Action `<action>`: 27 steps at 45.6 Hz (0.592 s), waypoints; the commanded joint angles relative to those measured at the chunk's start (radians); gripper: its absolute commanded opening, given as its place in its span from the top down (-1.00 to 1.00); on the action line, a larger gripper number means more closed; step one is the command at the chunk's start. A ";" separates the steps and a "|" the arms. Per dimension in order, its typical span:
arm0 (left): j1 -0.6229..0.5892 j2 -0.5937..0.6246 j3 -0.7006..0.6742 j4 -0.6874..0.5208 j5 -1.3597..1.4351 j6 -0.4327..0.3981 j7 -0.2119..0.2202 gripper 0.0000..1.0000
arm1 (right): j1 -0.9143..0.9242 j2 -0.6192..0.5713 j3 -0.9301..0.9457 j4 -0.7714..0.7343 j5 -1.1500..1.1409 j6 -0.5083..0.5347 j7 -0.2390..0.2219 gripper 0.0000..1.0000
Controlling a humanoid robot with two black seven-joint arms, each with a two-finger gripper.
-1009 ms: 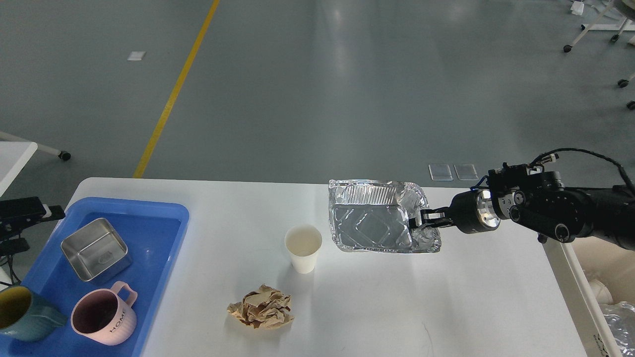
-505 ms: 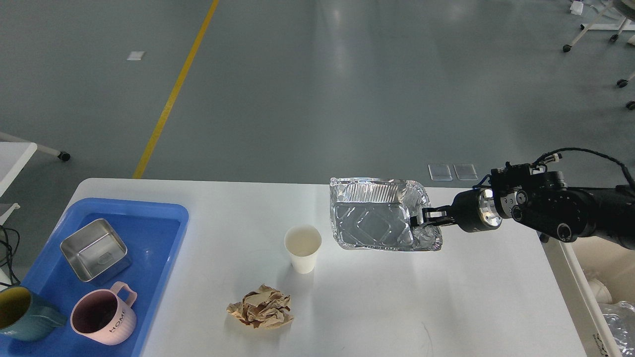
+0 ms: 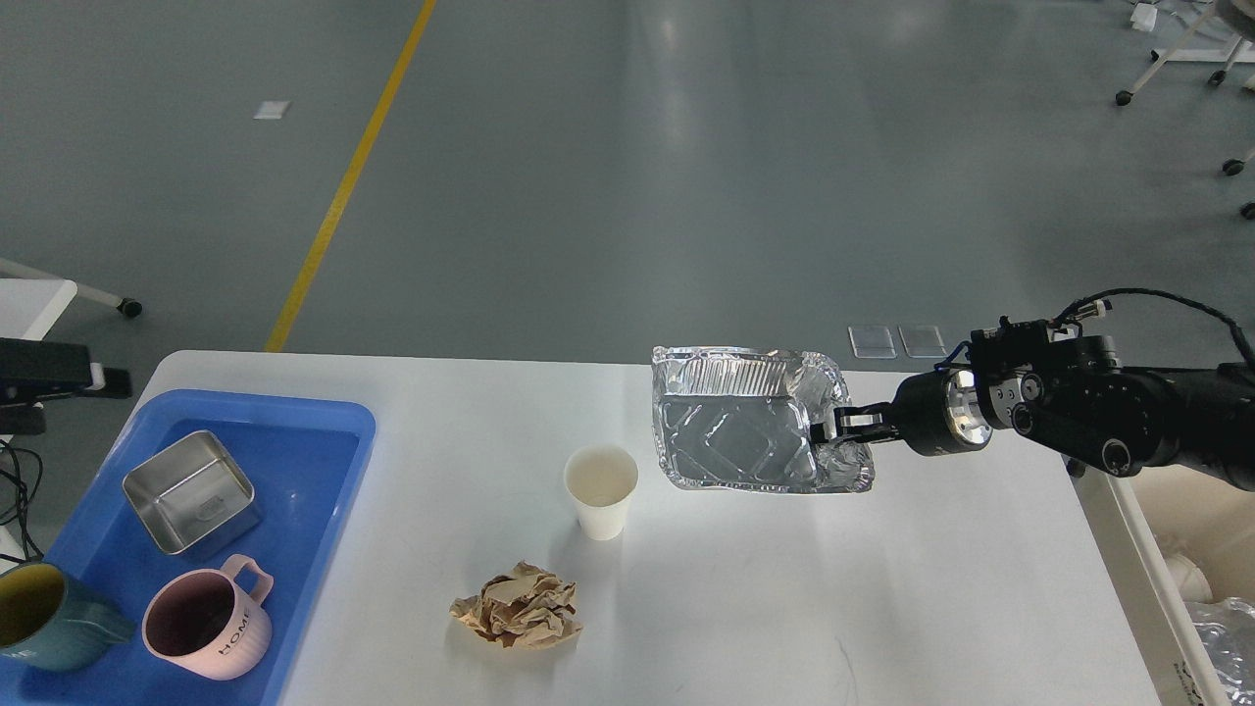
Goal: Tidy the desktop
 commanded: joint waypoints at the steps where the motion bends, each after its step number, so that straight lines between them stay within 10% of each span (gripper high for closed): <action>1: -0.025 -0.280 -0.002 0.190 0.044 -0.001 0.116 -0.95 | -0.001 0.001 0.000 0.000 0.000 0.000 0.000 1.00; 27: -0.043 -0.921 0.041 0.465 0.179 0.034 0.190 -0.95 | -0.010 -0.003 0.002 -0.003 0.000 -0.001 0.001 1.00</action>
